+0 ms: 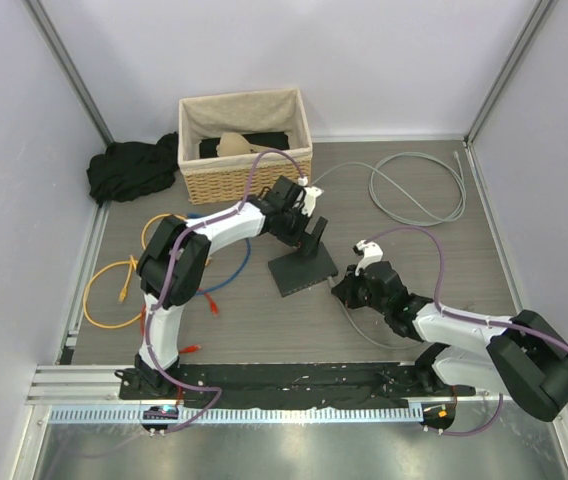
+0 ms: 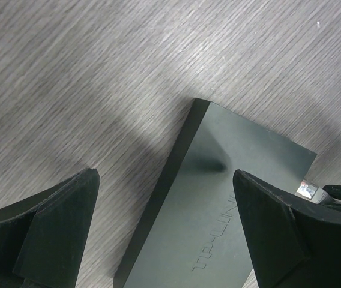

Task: Insert the plug into the switch port
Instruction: Insert the connector into the switch port.

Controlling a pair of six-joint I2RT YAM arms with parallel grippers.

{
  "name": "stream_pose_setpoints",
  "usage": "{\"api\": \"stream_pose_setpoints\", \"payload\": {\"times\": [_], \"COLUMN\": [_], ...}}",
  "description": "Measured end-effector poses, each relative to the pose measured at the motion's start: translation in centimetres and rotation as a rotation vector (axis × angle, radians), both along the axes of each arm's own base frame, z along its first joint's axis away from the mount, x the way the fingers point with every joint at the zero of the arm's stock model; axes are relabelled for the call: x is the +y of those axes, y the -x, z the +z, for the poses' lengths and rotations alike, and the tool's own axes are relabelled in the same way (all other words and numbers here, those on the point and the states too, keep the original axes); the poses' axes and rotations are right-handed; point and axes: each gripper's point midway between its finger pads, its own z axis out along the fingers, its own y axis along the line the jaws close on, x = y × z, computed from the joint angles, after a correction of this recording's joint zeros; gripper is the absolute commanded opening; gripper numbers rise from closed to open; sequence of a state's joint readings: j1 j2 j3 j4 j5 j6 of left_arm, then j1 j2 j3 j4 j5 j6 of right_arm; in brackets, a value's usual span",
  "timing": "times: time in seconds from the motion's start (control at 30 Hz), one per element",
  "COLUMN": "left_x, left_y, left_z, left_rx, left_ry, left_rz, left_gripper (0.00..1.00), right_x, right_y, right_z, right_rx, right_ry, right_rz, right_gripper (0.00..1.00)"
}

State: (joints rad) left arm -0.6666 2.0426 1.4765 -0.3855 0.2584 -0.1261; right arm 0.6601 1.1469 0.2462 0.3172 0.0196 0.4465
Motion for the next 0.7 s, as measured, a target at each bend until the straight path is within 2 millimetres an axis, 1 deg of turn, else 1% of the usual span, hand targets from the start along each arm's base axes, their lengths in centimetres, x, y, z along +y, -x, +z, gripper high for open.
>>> {"api": "stream_pose_setpoints", "payload": {"times": [0.13,0.37,0.7], "left_x": [-0.14,-0.49,-0.64], "left_y": [0.2,0.49,0.54], "left_z": [-0.3,-0.67,-0.76], "left_rx": [0.01,0.027,0.034], "left_ry": [0.001,0.002,0.004], "left_rz": [-0.005,-0.014,-0.019], "left_gripper": [0.98,0.98,0.98], "right_x": [0.24,0.16,-0.1], "right_y": [-0.28,-0.36,-0.57], "right_z": [0.31,-0.27,-0.25], "right_rx": [-0.008,0.004,-0.004], "right_ry": [-0.004,0.008,0.017], "right_rz": [0.005,0.005,0.006], "right_gripper": [0.01,0.01,0.01]}}
